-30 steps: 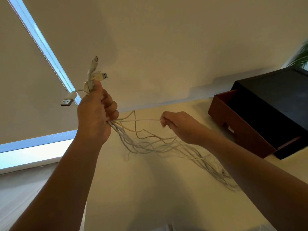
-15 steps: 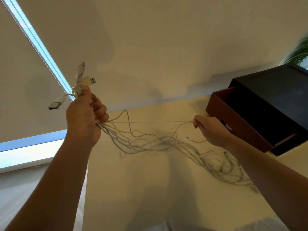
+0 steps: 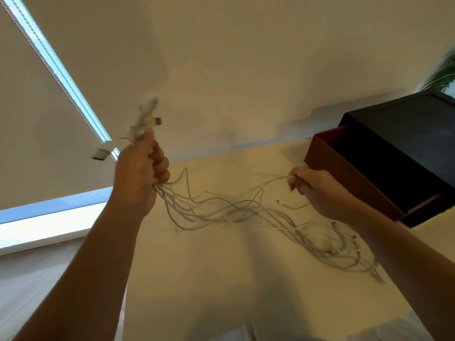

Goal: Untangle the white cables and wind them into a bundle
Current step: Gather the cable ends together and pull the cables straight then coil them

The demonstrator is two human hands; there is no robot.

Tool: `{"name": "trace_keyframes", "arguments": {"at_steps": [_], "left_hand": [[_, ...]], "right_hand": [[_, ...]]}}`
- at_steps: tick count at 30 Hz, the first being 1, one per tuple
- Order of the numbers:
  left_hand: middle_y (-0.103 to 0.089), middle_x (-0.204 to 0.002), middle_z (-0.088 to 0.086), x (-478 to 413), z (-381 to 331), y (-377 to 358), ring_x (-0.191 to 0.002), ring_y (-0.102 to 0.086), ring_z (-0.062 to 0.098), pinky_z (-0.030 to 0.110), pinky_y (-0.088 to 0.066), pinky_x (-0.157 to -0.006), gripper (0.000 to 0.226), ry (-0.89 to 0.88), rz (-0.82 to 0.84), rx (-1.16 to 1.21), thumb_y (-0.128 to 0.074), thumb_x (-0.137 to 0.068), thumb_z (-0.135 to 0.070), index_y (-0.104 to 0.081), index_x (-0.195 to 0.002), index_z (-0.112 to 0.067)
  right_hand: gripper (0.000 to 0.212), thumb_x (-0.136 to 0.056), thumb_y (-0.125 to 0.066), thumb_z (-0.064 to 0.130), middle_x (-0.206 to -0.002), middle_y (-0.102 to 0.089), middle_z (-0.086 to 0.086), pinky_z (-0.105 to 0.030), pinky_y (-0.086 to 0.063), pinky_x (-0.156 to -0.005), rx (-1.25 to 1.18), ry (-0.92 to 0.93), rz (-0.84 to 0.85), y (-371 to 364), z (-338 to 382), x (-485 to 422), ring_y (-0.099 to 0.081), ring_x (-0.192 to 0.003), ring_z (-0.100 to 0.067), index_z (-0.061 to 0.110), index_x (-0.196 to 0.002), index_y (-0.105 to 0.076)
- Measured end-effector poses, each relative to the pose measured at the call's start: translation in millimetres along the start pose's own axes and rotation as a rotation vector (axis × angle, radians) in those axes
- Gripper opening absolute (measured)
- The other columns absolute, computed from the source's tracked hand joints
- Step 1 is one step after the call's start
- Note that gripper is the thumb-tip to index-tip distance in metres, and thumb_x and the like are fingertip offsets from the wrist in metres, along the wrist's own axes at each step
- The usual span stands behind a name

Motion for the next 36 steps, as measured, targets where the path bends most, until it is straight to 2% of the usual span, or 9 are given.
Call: {"name": "trace_keyframes", "arguments": {"at_steps": [3,5,8,11,13,16,22,32,36], "left_hand": [[-0.046,-0.049,-0.006,3,10,-22,-0.036,-0.021,0.005,0.015,-0.017,-0.038,0.038,-0.082,0.082,-0.216,-0.039,-0.104,-0.024,-0.041,-0.066,-0.018],[-0.069,-0.07,0.0,9,15,-37,-0.037,-0.023,0.004,0.016,-0.02,-0.038,0.032,-0.115,0.184,-0.353,-0.035,-0.103,-0.014,-0.055,-0.077,-0.015],[-0.075,-0.097,0.001,21,28,-59,-0.039,-0.023,0.005,0.019,-0.017,-0.041,0.037,-0.086,0.363,-0.509,-0.036,-0.097,0.002,-0.069,-0.091,-0.013],[-0.062,-0.077,0.011,30,46,-70,-0.044,-0.022,0.009,0.023,-0.016,-0.044,0.029,0.015,0.481,-0.581,-0.041,-0.099,-0.006,-0.07,-0.105,-0.004],[-0.045,-0.073,0.015,31,54,-71,-0.047,-0.024,0.011,0.023,-0.017,-0.044,0.029,0.06,0.512,-0.623,-0.043,-0.101,-0.014,-0.069,-0.096,-0.002],[-0.039,-0.072,0.014,28,53,-64,-0.049,-0.024,0.014,0.021,-0.018,-0.043,0.042,0.06,0.438,-0.584,-0.042,-0.099,-0.008,-0.064,-0.066,-0.022],[-0.037,-0.054,-0.006,17,38,-44,-0.039,-0.028,0.004,0.014,-0.026,-0.037,0.036,0.027,0.309,-0.373,-0.041,-0.102,-0.011,-0.057,-0.071,-0.021],[-0.027,-0.063,-0.001,10,17,-32,-0.04,-0.019,0.005,0.015,-0.022,-0.036,0.055,-0.009,0.319,-0.21,-0.036,-0.099,-0.002,-0.058,-0.054,-0.026],[-0.024,-0.062,0.001,12,20,-32,-0.044,-0.019,0.007,0.017,-0.021,-0.039,0.054,0.001,0.323,-0.223,-0.041,-0.103,-0.015,-0.061,-0.054,-0.027]], "right_hand": [[0.029,-0.1,-0.043,0.015,-0.06,-0.051,0.015,-0.026,-0.033,-0.055,-0.087,0.083,0.088,-12,33,2,-0.041,-0.055,-0.006,0.025,-0.075,-0.055],[0.027,-0.1,-0.043,0.019,-0.059,-0.047,0.011,-0.039,-0.037,-0.056,-0.118,0.124,0.123,-16,49,4,-0.041,-0.056,-0.019,0.026,-0.076,-0.055],[0.027,-0.101,-0.044,0.021,-0.057,-0.044,0.009,-0.033,-0.035,-0.056,-0.186,0.193,0.142,-15,75,6,-0.039,-0.056,-0.014,0.022,-0.076,-0.055],[0.029,-0.101,-0.044,0.022,-0.056,-0.043,0.011,-0.017,-0.031,-0.052,-0.196,0.211,0.127,-13,94,3,-0.038,-0.052,-0.004,0.015,-0.076,-0.056],[0.029,-0.101,-0.044,0.019,-0.056,-0.045,0.013,-0.014,-0.032,-0.051,-0.185,0.19,0.111,-11,96,-1,-0.04,-0.052,-0.003,0.011,-0.077,-0.056],[0.028,-0.101,-0.042,0.017,-0.057,-0.051,0.02,-0.014,-0.035,-0.054,-0.132,0.188,0.087,-7,96,-4,-0.043,-0.054,-0.003,0.014,-0.08,-0.058],[0.022,-0.098,-0.041,0.009,-0.062,-0.051,0.015,-0.011,-0.035,-0.054,0.045,0.212,0.068,-1,87,-4,-0.05,-0.054,0.002,0.011,-0.083,-0.057],[0.018,-0.096,-0.041,0.009,-0.073,-0.048,0.025,-0.018,-0.041,-0.064,0.268,0.256,0.055,0,73,-4,-0.047,-0.065,0.01,0.018,-0.086,-0.053],[0.021,-0.095,-0.037,0.011,-0.082,-0.063,0.007,-0.037,-0.048,-0.065,0.269,0.214,-0.069,9,52,-10,-0.059,-0.072,-0.015,0.02,-0.081,-0.049]]}}
Point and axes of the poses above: each hand's wrist, its own x-axis away from the middle knuckle, its own y-axis out of the back of the hand, z = x × y, the point moved 8 cm from there along -x, towards the middle knuckle
